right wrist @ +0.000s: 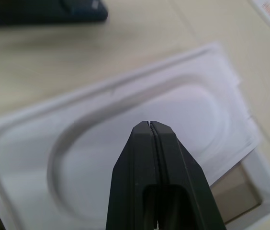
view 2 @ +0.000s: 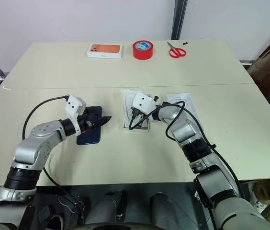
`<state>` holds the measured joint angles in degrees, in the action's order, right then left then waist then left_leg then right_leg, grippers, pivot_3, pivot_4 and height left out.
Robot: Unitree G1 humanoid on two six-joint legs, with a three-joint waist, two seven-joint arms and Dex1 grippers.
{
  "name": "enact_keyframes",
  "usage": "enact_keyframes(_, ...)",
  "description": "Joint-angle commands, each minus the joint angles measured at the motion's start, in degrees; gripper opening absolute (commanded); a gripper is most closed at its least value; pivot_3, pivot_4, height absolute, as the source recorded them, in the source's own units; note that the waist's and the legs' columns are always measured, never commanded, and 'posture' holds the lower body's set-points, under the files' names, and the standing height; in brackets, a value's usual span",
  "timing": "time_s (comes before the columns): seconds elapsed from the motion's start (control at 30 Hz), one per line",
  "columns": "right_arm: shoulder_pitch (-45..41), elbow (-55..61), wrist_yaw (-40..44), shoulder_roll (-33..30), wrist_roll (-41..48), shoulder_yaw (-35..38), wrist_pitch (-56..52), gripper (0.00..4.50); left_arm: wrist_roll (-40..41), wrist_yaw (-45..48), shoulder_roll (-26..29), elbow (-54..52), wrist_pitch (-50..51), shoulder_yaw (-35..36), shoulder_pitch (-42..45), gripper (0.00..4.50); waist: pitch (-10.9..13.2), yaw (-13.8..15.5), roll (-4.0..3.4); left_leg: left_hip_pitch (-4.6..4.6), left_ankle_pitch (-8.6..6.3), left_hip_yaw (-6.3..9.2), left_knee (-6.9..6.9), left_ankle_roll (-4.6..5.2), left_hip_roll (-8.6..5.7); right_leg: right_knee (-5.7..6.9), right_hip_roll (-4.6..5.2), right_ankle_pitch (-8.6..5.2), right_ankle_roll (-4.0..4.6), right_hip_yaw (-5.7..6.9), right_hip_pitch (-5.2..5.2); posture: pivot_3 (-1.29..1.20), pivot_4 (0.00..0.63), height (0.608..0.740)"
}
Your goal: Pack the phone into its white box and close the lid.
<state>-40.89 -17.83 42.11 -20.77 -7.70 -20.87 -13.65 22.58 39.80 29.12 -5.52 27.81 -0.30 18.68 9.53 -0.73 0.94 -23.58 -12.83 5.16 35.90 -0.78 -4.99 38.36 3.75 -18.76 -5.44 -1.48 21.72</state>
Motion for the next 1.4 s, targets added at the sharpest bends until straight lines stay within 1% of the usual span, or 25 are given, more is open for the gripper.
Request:
enact_keyframes(0.03, -2.54, -1.19, -1.69, 0.29, -2.77, -0.39, 0.53, 0.02, -1.19, -0.69, -0.38, -2.77, -2.18, 0.33, -0.50, 3.52, 0.00, -0.05, -0.01, 0.00, -0.01, 0.00, 0.00, 0.02, 0.00, 0.01, 0.00, 0.00, 0.00, 0.00, 0.01, 0.00, 0.150, 0.734)
enact_keyframes(0.17, -2.76, -1.30, -0.81, -0.33, -3.55, -0.37, -0.17, 0.02, -1.59, -1.25, -0.99, -2.91, -2.26, 0.42, -0.52, 3.52, 0.00, -0.06, -0.01, 0.00, -0.03, 0.00, -0.02, 0.05, 0.00, 0.04, -0.01, 0.00, 0.01, -0.01, 0.05, 0.00, 0.150, 0.734)
enact_keyframes(0.33, -1.50, 3.22, 2.85, -2.08, -2.09, 0.83, -3.15, 0.02, -1.91, -1.27, -1.24, -2.66, -2.13, 0.26, -0.36, 3.52, 0.00, -0.06, -0.01, 0.00, -0.03, -0.01, -0.06, 0.05, 0.00, 0.04, -0.01, 0.00, 0.01, -0.01, 0.06, 0.00, 0.150, 0.734)
enact_keyframes(0.47, -0.02, 5.99, 4.72, -4.23, -3.32, 0.00, -5.24, 0.02, -2.56, -1.28, -1.57, -1.86, -2.30, 0.02, 0.16, 3.52, 0.00, -0.01, -0.01, 0.00, -0.11, -0.01, -0.05, 0.19, 0.00, 0.04, -0.01, 0.00, 0.00, -0.01, 0.06, 0.00, 0.150, 0.734)
enact_keyframes(0.6, 0.11, 8.29, 4.52, -3.97, -3.05, 0.58, -7.62, 0.02, -2.86, -1.37, -2.03, -1.51, -2.35, 0.01, 0.57, 3.52, 0.00, -0.03, -0.01, 0.00, -0.12, 0.00, -0.05, 0.20, 0.00, 0.04, -0.01, 0.00, 0.01, -0.01, 0.05, 0.00, 0.150, 0.734)
enact_keyframes(0.7, -1.68, 8.90, 3.35, -1.05, -0.21, 3.11, -10.02, 0.02, -3.30, -1.45, -2.41, -1.38, -2.39, -0.32, 0.76, 3.52, 0.00, -0.16, -0.01, 0.00, -0.12, -0.01, -0.07, 0.20, 0.01, 0.04, -0.02, 0.00, 0.01, -0.02, 0.04, 0.00, 0.150, 0.734)
enact_keyframes(0.77, -2.71, 8.76, 3.20, -0.45, -0.25, 3.34, -11.00, 0.02, -3.50, -1.46, -2.61, -1.37, -2.40, -0.45, 0.87, 3.52, 0.00, -0.18, -0.01, 0.00, -0.11, -0.01, -0.09, 0.20, 0.01, 0.08, -0.02, 0.00, 0.01, -0.03, 0.01, 0.00, 0.150, 0.734)
enact_keyframes(0.83, -3.93, 7.18, 1.97, -0.23, -1.27, 3.06, -10.37, 0.02, -3.65, -1.37, -2.72, -1.26, -2.43, -0.41, 0.98, 3.52, 0.00, -0.10, -0.01, 0.00, -0.10, -0.01, -0.09, 0.18, 0.01, 0.08, -0.02, 0.00, 0.01, -0.03, 0.10, 0.00, 0.150, 0.734)
enact_keyframes(0.97, -5.41, 4.30, 0.15, 1.42, -0.61, 3.20, -8.65, 0.02, -3.87, -1.26, -2.75, -1.04, -2.58, -0.36, 0.98, 3.52, 0.00, -0.06, -0.01, 0.00, -0.11, -0.01, -0.08, 0.19, 0.00, 0.08, -0.02, 0.00, 0.01, -0.02, 0.12, 0.00, 0.150, 0.734)
enact_keyframes(1.13, -5.36, -1.40, -2.47, 0.50, -5.34, -0.30, -3.43, 0.02, -3.82, -1.64, -3.13, -1.41, -1.96, -0.32, 1.47, 3.52, 0.00, -0.04, -0.02, 0.00, -0.10, -0.01, -0.08, 0.18, -0.01, 0.08, -0.01, 0.00, 0.01, -0.02, 0.12, 0.00, 0.150, 0.734)
enact_keyframes(1.27, -4.21, -2.06, -0.02, -1.63, -8.13, -3.55, -0.89, 0.02, -4.02, -2.01, -3.32, -1.66, -1.55, -0.29, 1.65, 3.52, 0.00, -0.11, -0.02, 0.00, -0.09, -0.01, -0.09, 0.16, -0.01, 0.08, -0.02, 0.00, 0.01, -0.03, 0.14, 0.00, 0.150, 0.734)
enact_keyframes(1.4, -3.46, 1.94, 5.06, -2.53, -6.06, -3.13, -3.67, 0.02, -4.02, -2.17, -3.52, -1.75, -1.42, -0.27, 1.65, 3.52, 0.00, -0.14, -0.02, 0.00, -0.03, -0.01, -0.09, 0.06, 0.01, 0.10, -0.03, 0.00, 0.01, -0.02, 0.11, 0.00, 0.150, 0.734)
